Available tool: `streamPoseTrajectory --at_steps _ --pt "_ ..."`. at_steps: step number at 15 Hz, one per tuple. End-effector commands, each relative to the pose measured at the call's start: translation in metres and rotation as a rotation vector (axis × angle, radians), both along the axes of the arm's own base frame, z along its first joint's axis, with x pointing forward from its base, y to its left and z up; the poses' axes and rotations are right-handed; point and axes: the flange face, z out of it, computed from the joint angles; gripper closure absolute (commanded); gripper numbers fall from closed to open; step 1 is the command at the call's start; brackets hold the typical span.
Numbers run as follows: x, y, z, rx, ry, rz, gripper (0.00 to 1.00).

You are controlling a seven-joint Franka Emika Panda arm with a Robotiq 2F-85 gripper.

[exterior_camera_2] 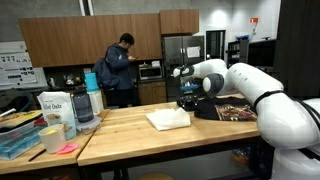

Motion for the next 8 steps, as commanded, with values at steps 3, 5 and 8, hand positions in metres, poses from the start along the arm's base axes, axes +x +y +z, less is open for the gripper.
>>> streamPoseTrajectory --at_steps 3,5,8 --pt "0.0000 -0.0040 0.0036 0.065 0.000 0.020 0.63" --pt "0.0000 -0.0039 0.0038 0.087 -0.001 0.031 0.79" --pt "-0.0004 -0.0044 0.0036 0.124 -0.002 0.048 0.99"
